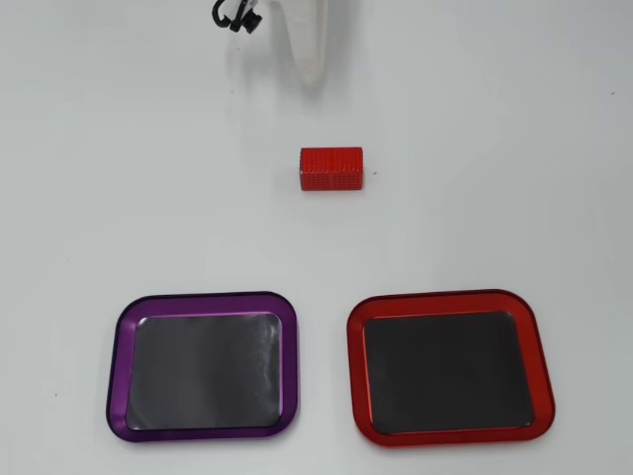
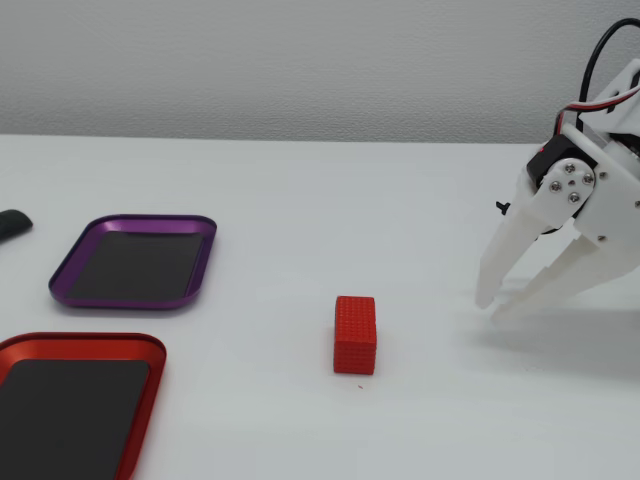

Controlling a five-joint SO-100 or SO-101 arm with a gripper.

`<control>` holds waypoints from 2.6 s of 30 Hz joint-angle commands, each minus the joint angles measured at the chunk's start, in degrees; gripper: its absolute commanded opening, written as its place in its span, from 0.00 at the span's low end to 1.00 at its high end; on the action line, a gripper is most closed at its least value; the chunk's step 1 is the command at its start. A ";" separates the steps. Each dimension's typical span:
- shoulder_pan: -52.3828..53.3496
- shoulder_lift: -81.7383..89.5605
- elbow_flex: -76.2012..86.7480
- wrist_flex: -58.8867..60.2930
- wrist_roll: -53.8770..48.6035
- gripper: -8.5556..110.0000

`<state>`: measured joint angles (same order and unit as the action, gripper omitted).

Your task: Grasp a red block and put it in the left red dish.

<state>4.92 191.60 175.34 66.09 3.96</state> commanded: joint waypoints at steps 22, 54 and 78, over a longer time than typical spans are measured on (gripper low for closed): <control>-0.26 -17.75 -24.26 -2.29 -5.45 0.07; -6.50 -99.14 -73.65 0.97 -0.26 0.33; -6.77 -98.44 -61.52 -14.94 -2.11 0.17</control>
<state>-1.85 92.29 113.82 51.24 2.90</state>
